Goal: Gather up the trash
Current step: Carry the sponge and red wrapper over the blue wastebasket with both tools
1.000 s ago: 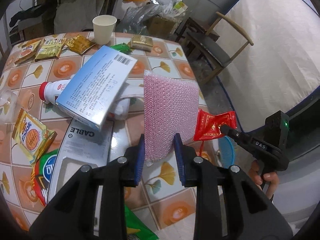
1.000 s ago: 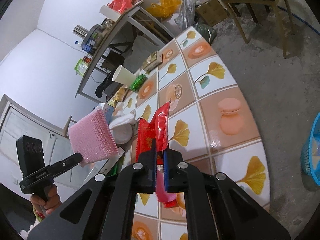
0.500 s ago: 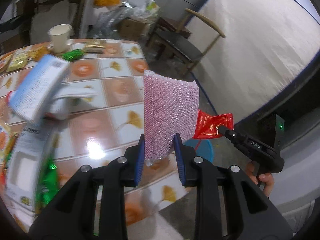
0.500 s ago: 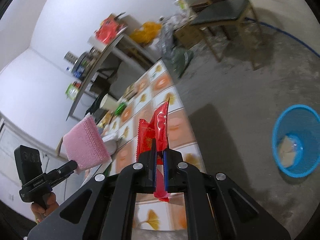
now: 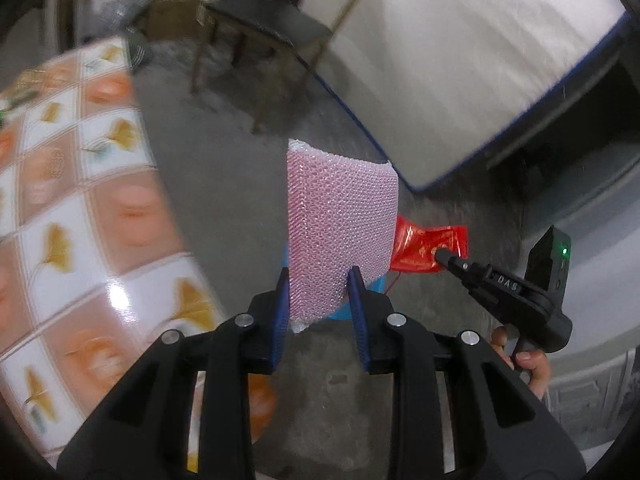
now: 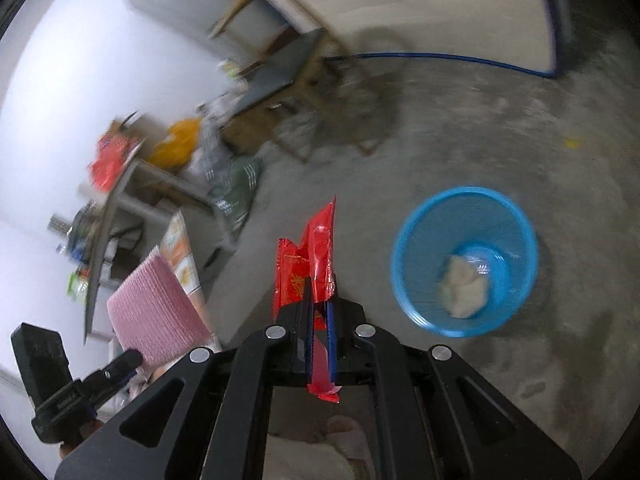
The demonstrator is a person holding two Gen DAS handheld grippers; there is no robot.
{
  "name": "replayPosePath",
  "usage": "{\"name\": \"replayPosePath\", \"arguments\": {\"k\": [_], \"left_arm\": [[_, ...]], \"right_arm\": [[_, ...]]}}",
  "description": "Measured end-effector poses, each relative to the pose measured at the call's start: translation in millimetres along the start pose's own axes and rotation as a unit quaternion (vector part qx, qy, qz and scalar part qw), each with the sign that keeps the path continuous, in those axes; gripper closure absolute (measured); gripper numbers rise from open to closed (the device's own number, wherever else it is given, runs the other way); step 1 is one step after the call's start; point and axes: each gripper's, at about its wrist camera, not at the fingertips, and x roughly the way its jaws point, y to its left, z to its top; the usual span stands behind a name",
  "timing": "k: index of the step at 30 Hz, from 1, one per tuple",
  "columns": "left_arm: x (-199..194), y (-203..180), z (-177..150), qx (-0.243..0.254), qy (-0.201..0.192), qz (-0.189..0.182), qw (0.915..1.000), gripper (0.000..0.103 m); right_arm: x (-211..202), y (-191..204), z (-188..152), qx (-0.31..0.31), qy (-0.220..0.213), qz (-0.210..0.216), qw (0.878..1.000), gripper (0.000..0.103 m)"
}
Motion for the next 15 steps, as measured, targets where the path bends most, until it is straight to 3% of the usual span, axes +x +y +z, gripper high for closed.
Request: {"name": "replayPosePath", "arguments": {"k": [4, 15], "left_arm": [[65.0, -19.2, 6.5, 0.013, 0.057, -0.006, 0.9983, 0.076], [196.4, -39.2, 5.5, 0.018, 0.141, 0.007, 0.9898, 0.076]], "right_arm": [[8.3, -41.6, 11.2, 0.041, -0.013, -0.038, 0.998, 0.097], [70.1, -102.5, 29.4, 0.085, 0.002, -0.110, 0.990, 0.097]]}}
